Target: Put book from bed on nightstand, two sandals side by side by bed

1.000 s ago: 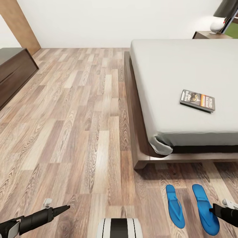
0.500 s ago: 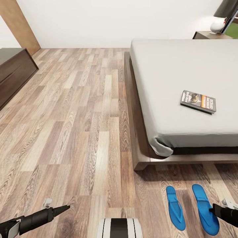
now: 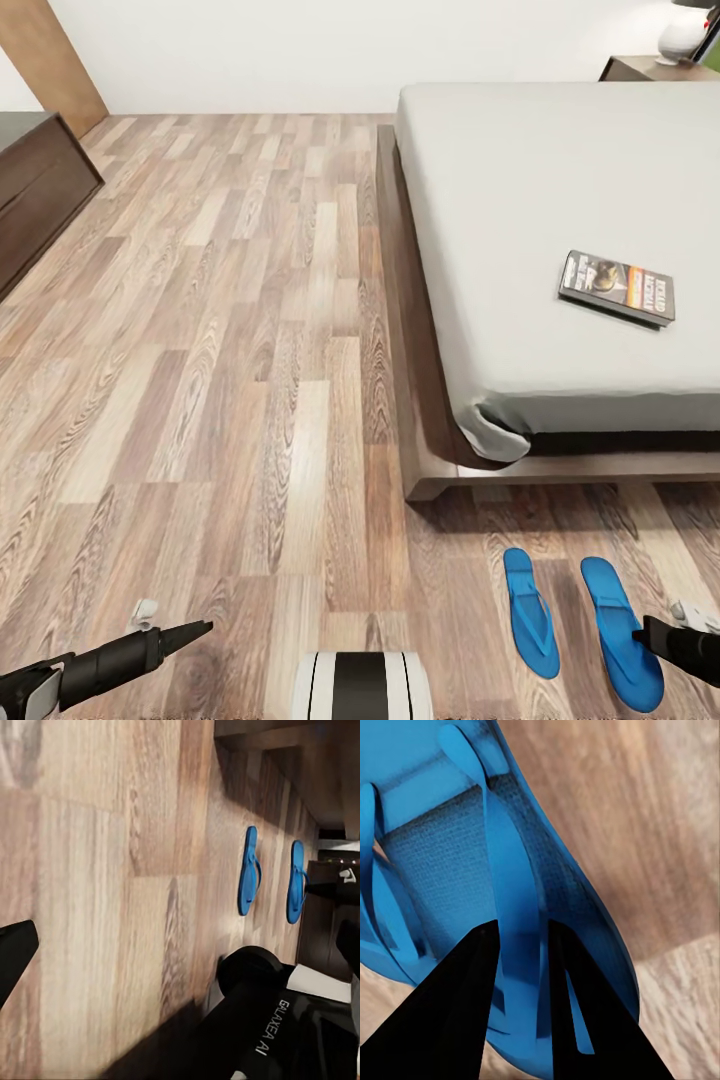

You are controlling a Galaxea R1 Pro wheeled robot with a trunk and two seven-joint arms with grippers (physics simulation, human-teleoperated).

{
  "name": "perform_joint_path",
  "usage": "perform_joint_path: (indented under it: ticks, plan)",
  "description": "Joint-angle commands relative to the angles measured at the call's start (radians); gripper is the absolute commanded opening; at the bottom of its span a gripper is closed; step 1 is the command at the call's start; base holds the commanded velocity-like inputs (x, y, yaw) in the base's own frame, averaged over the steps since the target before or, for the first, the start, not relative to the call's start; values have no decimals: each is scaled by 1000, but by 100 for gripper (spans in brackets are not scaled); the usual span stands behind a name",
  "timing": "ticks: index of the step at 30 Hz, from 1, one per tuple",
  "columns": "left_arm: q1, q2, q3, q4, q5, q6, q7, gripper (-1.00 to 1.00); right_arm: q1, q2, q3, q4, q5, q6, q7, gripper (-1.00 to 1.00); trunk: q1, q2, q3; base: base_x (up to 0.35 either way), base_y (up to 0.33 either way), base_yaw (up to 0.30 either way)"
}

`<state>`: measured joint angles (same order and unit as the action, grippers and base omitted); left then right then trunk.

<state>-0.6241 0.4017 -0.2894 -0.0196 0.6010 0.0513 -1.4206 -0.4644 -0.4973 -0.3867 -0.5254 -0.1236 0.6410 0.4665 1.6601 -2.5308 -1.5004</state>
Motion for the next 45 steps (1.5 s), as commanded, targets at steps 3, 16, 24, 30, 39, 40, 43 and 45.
perform_joint_path:
  ticks: [3,16,24,30,39,40,43,45]
  plan:
    - [0,0,-8,0,8,5,-3,100,0,0,-3,-1,-11,9,0,-100,1,-1,-12,0,0,0]
    - [0,0,-7,0,8,5,-3,100,0,0,-3,-1,-11,9,0,-100,7,-4,-63,0,0,0]
    - [-1,1,-1,-9,9,24,-70,100,0,5,-3,-1,-11,9,0,-100,8,-4,-70,0,0,0]
    - [-15,9,3,-261,10,254,-90,100,0,5,-3,-1,-11,9,0,-100,8,-4,-70,0,0,0]
    - [-16,3,51,-429,10,392,-52,100,0,5,-3,-1,-11,9,0,-100,8,-5,-74,0,0,0]
    - [-16,5,52,-431,10,394,-51,100,0,5,-3,-1,-11,9,0,-100,9,-5,-78,0,0,0]
    - [-16,5,53,-433,11,396,-53,100,0,5,-3,-1,-11,9,0,-100,10,-6,-90,0,0,0]
    - [-16,4,53,-433,11,396,-52,100,0,5,-3,-1,-11,9,0,-100,11,-6,-97,0,0,0]
